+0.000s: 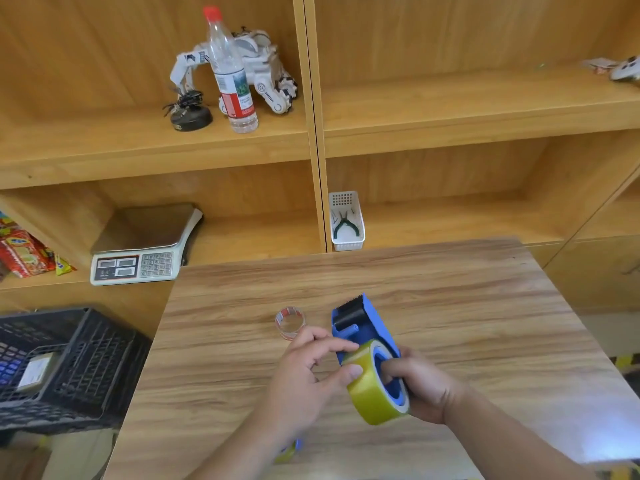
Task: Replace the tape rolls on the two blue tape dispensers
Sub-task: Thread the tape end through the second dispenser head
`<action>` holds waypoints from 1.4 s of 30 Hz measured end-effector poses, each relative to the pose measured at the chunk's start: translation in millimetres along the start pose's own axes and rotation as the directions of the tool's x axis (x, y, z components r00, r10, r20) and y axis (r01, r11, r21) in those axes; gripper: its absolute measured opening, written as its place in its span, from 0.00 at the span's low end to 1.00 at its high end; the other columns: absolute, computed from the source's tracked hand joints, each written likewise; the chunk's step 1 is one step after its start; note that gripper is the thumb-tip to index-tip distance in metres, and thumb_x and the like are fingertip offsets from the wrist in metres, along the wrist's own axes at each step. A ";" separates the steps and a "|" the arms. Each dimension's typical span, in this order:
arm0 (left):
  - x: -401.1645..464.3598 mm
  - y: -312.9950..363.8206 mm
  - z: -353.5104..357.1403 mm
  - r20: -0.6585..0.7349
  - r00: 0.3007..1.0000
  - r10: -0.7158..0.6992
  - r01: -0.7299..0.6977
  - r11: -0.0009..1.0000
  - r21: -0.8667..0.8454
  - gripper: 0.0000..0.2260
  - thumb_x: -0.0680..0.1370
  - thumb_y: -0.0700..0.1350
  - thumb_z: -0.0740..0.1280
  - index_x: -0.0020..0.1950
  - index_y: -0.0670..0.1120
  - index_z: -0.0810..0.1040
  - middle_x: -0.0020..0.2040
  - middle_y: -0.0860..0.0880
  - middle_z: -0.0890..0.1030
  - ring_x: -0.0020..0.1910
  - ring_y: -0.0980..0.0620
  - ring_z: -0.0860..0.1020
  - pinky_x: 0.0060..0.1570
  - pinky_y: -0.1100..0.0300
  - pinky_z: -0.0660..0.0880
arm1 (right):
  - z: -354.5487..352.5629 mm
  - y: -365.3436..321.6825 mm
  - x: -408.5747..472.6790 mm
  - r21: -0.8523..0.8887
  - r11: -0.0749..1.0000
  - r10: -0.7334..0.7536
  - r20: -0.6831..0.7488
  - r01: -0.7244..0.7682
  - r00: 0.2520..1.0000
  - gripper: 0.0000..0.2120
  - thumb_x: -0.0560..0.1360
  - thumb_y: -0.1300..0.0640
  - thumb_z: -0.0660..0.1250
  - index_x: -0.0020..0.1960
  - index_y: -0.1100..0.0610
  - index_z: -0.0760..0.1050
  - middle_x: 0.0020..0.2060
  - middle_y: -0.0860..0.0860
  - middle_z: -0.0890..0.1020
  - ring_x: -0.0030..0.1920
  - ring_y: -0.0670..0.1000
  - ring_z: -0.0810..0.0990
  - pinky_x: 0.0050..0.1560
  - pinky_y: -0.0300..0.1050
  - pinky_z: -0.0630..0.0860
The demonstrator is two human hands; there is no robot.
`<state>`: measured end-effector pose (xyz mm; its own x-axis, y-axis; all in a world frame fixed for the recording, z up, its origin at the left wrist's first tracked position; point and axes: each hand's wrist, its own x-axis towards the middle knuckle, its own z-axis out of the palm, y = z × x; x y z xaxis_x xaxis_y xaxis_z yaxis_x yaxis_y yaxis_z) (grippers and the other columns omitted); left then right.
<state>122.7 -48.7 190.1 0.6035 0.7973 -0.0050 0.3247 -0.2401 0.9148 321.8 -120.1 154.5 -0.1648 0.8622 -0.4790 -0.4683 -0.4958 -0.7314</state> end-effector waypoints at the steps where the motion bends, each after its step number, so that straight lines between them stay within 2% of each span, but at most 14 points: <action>1: -0.4 2.0 -1.8 0.015 1.000 0.005 -0.005 1.000 -0.002 0.13 0.69 0.62 0.74 0.53 0.65 0.85 0.49 0.65 0.73 0.45 0.62 0.74 0.48 0.70 0.68 | 1.2 0.3 -1.4 0.002 1.000 0.011 0.026 -0.011 1.000 0.18 0.62 0.69 0.60 0.50 0.66 0.80 0.35 0.58 0.80 0.35 0.54 0.80 0.35 0.43 0.76; 4: -3.0 7.7 -2.9 0.013 1.000 0.022 -0.022 1.000 -0.012 0.07 0.71 0.57 0.77 0.49 0.63 0.86 0.45 0.64 0.74 0.40 0.62 0.73 0.43 0.71 0.67 | 2.3 3.8 -5.0 0.011 0.999 0.034 0.066 -0.035 0.997 0.15 0.62 0.70 0.59 0.45 0.63 0.80 0.32 0.55 0.79 0.31 0.52 0.78 0.33 0.43 0.74; 8: -7.5 16.2 -3.8 -0.019 0.994 0.104 -0.103 0.993 0.065 0.01 0.74 0.56 0.74 0.45 0.64 0.86 0.43 0.58 0.78 0.40 0.57 0.76 0.40 0.71 0.67 | 0.0 8.5 -6.2 -0.008 0.998 0.057 0.126 -0.056 0.990 0.19 0.65 0.70 0.59 0.54 0.70 0.77 0.35 0.55 0.78 0.33 0.51 0.77 0.34 0.42 0.74; 11: -8.0 21.3 -11.4 0.083 0.986 0.146 -0.160 0.966 0.201 0.04 0.78 0.50 0.74 0.45 0.58 0.85 0.45 0.58 0.80 0.44 0.56 0.78 0.41 0.71 0.68 | -2.6 9.4 -6.1 -0.012 0.997 0.071 0.154 -0.070 0.986 0.22 0.64 0.70 0.60 0.57 0.69 0.77 0.38 0.57 0.80 0.36 0.53 0.79 0.35 0.43 0.76; 15: -1.0 25.2 -20.3 0.219 0.951 0.217 -0.284 0.896 0.343 0.05 0.79 0.54 0.70 0.47 0.56 0.85 0.45 0.59 0.81 0.48 0.57 0.78 0.49 0.65 0.73 | -0.7 9.4 -12.1 -0.026 0.995 0.097 0.154 -0.094 0.983 0.15 0.65 0.71 0.59 0.47 0.65 0.79 0.33 0.55 0.80 0.31 0.51 0.78 0.32 0.42 0.75; 19: 11.9 36.4 -26.2 0.346 0.893 0.289 -0.422 0.806 0.416 0.08 0.80 0.54 0.67 0.48 0.55 0.85 0.45 0.59 0.80 0.47 0.58 0.73 0.51 0.57 0.74 | -0.1 18.4 -13.9 -0.050 0.985 0.174 0.161 -0.168 0.972 0.15 0.68 0.70 0.62 0.53 0.65 0.79 0.37 0.57 0.78 0.34 0.53 0.78 0.36 0.44 0.74; 21: 19.9 46.1 -26.8 0.426 0.855 0.297 -0.480 0.765 0.430 0.08 0.81 0.53 0.68 0.48 0.53 0.85 0.45 0.58 0.80 0.47 0.57 0.72 0.49 0.57 0.74 | -0.8 24.3 -13.0 -0.017 0.977 0.212 0.185 -0.212 0.960 0.14 0.71 0.69 0.63 0.55 0.64 0.79 0.39 0.58 0.77 0.35 0.53 0.78 0.36 0.45 0.76; 24: 32.9 58.6 -24.8 0.525 0.801 0.286 -0.540 0.725 0.428 0.06 0.81 0.51 0.69 0.48 0.53 0.86 0.45 0.58 0.80 0.49 0.57 0.71 0.50 0.61 0.73 | 0.5 27.6 -13.6 0.003 0.958 0.275 0.270 -0.287 0.923 0.14 0.78 0.65 0.59 0.62 0.62 0.75 0.39 0.57 0.77 0.34 0.53 0.77 0.37 0.46 0.76; 28: 45.0 67.7 -21.2 0.568 0.792 0.222 -0.500 0.769 0.398 0.06 0.79 0.51 0.71 0.48 0.52 0.87 0.45 0.56 0.81 0.50 0.57 0.72 0.51 0.62 0.72 | 1.3 23.2 -20.1 -0.008 0.943 0.316 0.333 -0.332 0.888 0.13 0.82 0.60 0.57 0.63 0.61 0.74 0.39 0.56 0.77 0.36 0.53 0.75 0.38 0.46 0.76; 33: 52.5 67.0 -13.3 0.548 0.817 0.181 -0.432 0.821 0.373 0.05 0.78 0.49 0.73 0.46 0.50 0.87 0.45 0.53 0.82 0.50 0.55 0.75 0.54 0.59 0.73 | -1.0 27.0 -26.2 0.010 0.952 0.290 0.288 -0.305 0.913 0.13 0.81 0.64 0.58 0.64 0.62 0.74 0.39 0.58 0.76 0.35 0.55 0.77 0.38 0.47 0.78; 35: 53.3 62.7 -13.9 0.501 0.848 0.174 -0.389 0.846 0.365 0.05 0.78 0.49 0.73 0.46 0.50 0.87 0.45 0.54 0.82 0.50 0.56 0.76 0.53 0.61 0.72 | -1.5 29.5 -29.6 0.070 0.959 0.244 0.284 -0.274 0.927 0.13 0.80 0.66 0.58 0.63 0.63 0.73 0.39 0.59 0.75 0.34 0.55 0.77 0.38 0.47 0.77; 38: 48.4 59.9 -13.8 0.406 0.902 0.145 -0.295 0.895 0.335 0.03 0.78 0.49 0.74 0.46 0.52 0.87 0.44 0.56 0.81 0.44 0.60 0.77 0.43 0.69 0.69 | -1.4 33.8 -34.3 0.146 0.974 0.140 0.215 -0.173 0.967 0.15 0.75 0.69 0.63 0.61 0.66 0.75 0.39 0.59 0.76 0.34 0.54 0.78 0.38 0.47 0.76; 40: 44.2 58.9 -12.5 0.359 0.925 0.125 -0.242 0.923 0.300 0.03 0.77 0.48 0.74 0.44 0.51 0.87 0.44 0.53 0.81 0.38 0.59 0.75 0.39 0.65 0.70 | 0.7 35.3 -37.5 0.170 0.978 0.091 0.192 -0.124 0.977 0.13 0.72 0.70 0.65 0.55 0.67 0.78 0.39 0.59 0.78 0.34 0.54 0.80 0.38 0.46 0.77; 42: 43.4 56.9 -13.4 0.302 0.948 0.102 -0.187 0.946 0.266 0.04 0.77 0.47 0.75 0.42 0.51 0.87 0.43 0.51 0.81 0.36 0.56 0.74 0.40 0.61 0.71 | 2.9 34.4 -41.2 0.189 0.978 0.056 0.183 -0.091 0.981 0.12 0.71 0.71 0.64 0.53 0.66 0.80 0.38 0.58 0.80 0.34 0.54 0.81 0.37 0.46 0.77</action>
<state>157.6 -20.3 247.3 0.8252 0.5638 -0.0334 0.3882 -0.5231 0.7588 310.0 -172.4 150.5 -0.3470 0.8373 -0.4224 -0.6071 -0.5439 -0.5794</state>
